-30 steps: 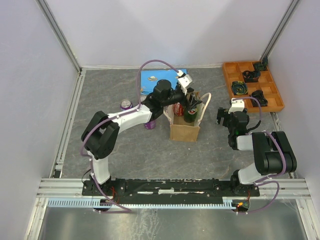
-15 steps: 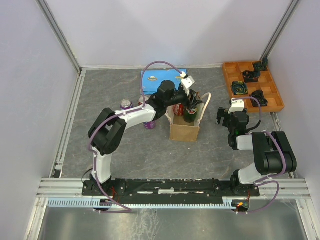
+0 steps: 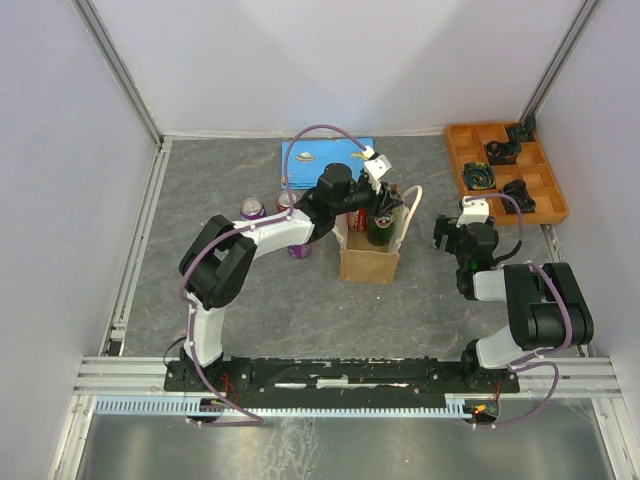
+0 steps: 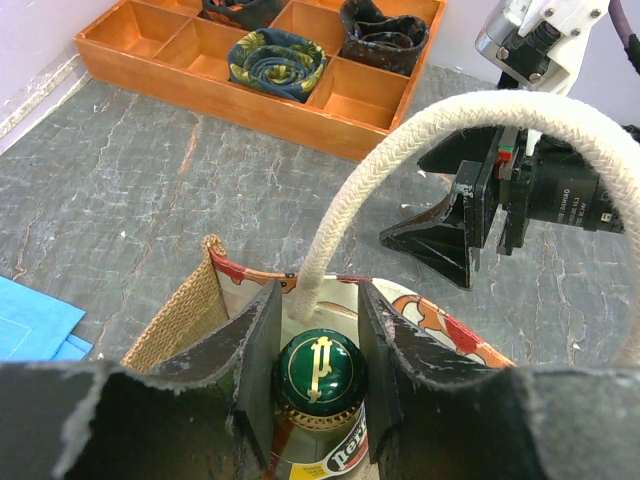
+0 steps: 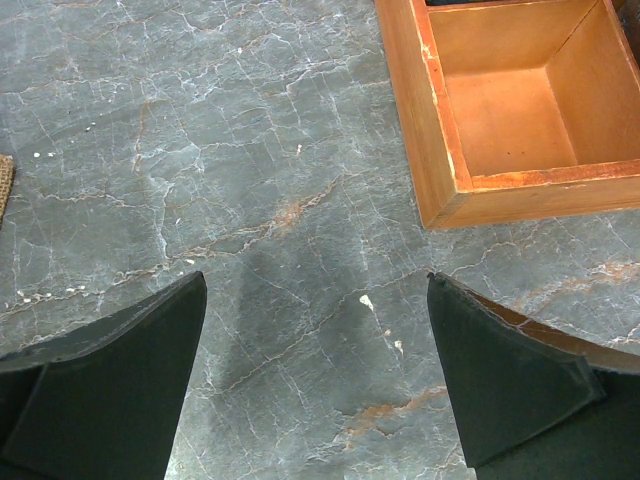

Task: Take the beverage out of the canvas bag

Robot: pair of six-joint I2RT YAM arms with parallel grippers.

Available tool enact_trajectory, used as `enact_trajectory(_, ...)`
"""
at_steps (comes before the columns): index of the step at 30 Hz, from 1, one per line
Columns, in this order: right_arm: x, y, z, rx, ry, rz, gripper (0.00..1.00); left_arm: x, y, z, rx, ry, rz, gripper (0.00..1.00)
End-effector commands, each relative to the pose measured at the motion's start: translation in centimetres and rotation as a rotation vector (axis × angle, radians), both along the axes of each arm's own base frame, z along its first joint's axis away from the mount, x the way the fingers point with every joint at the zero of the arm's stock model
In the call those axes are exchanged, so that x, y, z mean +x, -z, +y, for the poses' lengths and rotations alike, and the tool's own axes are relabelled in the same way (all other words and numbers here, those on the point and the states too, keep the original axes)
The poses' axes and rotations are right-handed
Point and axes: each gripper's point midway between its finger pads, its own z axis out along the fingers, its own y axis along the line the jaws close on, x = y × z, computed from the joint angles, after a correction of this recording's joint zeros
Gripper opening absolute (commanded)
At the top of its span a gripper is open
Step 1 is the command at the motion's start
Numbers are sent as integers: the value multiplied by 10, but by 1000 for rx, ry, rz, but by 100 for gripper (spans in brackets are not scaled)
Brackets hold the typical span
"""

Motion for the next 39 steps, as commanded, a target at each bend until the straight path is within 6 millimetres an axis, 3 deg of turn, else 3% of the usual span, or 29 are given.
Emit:
enact_trajectory(1, 13, -19, 0, -1, -7, -67, 99, 4, -6, -1, -18, -10, -10, 3)
enact_trajectory(4, 13, -20, 0, -1, -7, -69, 99, 4, -16, -1, -29, -12, -19, 3)
enact_trajectory(8, 13, -20, 1, -1, -7, -69, 99, 9, -56, -1, -82, -32, -84, 3)
enact_trajectory(15, 13, -20, 1, -1, -7, -69, 99, 15, -158, 6, -196, -75, -258, 3)
enact_trajectory(20, 13, -20, 1, -1, -7, -69, 99, 8, -238, 17, -286, -97, -375, 3)
enact_trajectory(26, 13, -20, 1, -1, -7, -70, 99, -11, -306, 46, -359, -149, -478, 3)
enact_trajectory(34, 13, -19, 1, 0, -7, -68, 99, -41, -352, 109, -377, -300, -588, 3)
enact_trajectory(39, 13, -20, 1, -1, -7, -69, 99, -54, -366, 157, -332, -447, -617, 3)
